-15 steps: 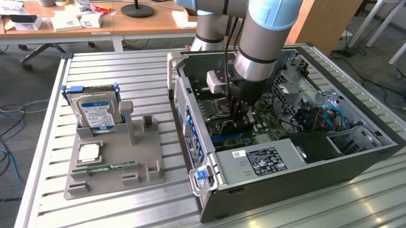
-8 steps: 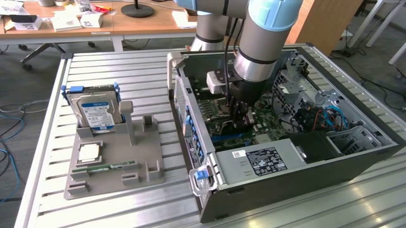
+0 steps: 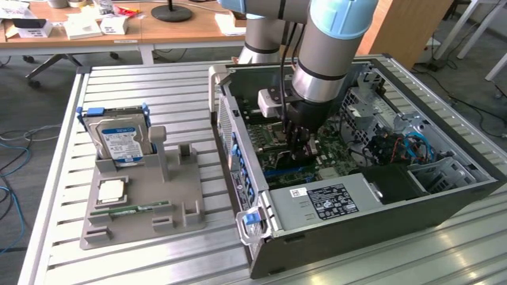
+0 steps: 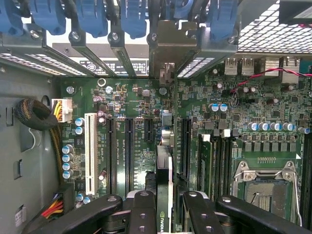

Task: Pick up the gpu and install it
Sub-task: 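Insert the gpu into the slot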

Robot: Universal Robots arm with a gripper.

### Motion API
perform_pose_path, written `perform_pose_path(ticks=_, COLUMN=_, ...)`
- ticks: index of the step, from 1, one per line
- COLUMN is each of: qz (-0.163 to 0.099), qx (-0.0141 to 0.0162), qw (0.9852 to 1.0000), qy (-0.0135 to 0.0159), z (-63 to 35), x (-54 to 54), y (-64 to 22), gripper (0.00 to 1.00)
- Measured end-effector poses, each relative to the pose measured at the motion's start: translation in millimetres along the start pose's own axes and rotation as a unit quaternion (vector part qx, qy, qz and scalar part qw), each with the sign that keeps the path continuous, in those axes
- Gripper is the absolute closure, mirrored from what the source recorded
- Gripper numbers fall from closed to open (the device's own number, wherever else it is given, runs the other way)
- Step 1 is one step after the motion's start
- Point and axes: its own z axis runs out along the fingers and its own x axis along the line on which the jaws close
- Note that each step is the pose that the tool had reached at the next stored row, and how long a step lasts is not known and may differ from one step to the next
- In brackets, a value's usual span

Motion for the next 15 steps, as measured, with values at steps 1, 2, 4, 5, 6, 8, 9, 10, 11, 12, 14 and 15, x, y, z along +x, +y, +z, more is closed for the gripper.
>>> perform_pose_path(ticks=1, qz=0.0, qx=0.0, qw=1.0, qy=0.0003, z=0.1, x=0.0, y=0.0, gripper=0.74)
perform_pose_path(ticks=2, qz=0.0, qx=0.0001, qw=1.0, qy=0.0007, z=0.2, x=0.0, y=0.0, gripper=0.74)
perform_pose_path(ticks=4, qz=0.0, qx=0.0001, qw=1.0, qy=0.0019, z=0.2, x=0.0, y=0.0, gripper=0.74)
perform_pose_path(ticks=5, qz=0.0, qx=0.0001, qw=1.0, qy=0.0025, z=0.2, x=0.0, y=0.1, gripper=0.74)
perform_pose_path(ticks=6, qz=0.0, qx=0.0001, qw=1.0, qy=0.0031, z=0.3, x=0.0, y=0.1, gripper=0.74)
perform_pose_path(ticks=8, qz=0.0, qx=0.0, qw=1.0, qy=0.004, z=0.1, x=0.0, y=0.1, gripper=0.74)
perform_pose_path(ticks=9, qz=0.0, qx=0.0, qw=1.0, qy=0.0043, z=0.1, x=0.0, y=0.1, gripper=0.74)
perform_pose_path(ticks=10, qz=0.0, qx=0.0001, qw=1.0, qy=0.0043, z=0.1, x=0.0, y=0.1, gripper=0.74)
perform_pose_path(ticks=11, qz=0.0, qx=0.0001, qw=1.0, qy=0.0044, z=0.1, x=0.0, y=0.2, gripper=0.74)
perform_pose_path(ticks=12, qz=0.0, qx=0.0001, qw=1.0, qy=0.0044, z=0.1, x=-0.1, y=0.2, gripper=0.74)
perform_pose_path(ticks=14, qz=0.0, qx=0.0001, qw=1.0, qy=0.0045, z=0.2, x=-0.6, y=0.2, gripper=0.74)
perform_pose_path(ticks=15, qz=0.0, qx=0.0001, qw=1.0, qy=0.0045, z=0.2, x=-0.9, y=0.2, gripper=0.74)
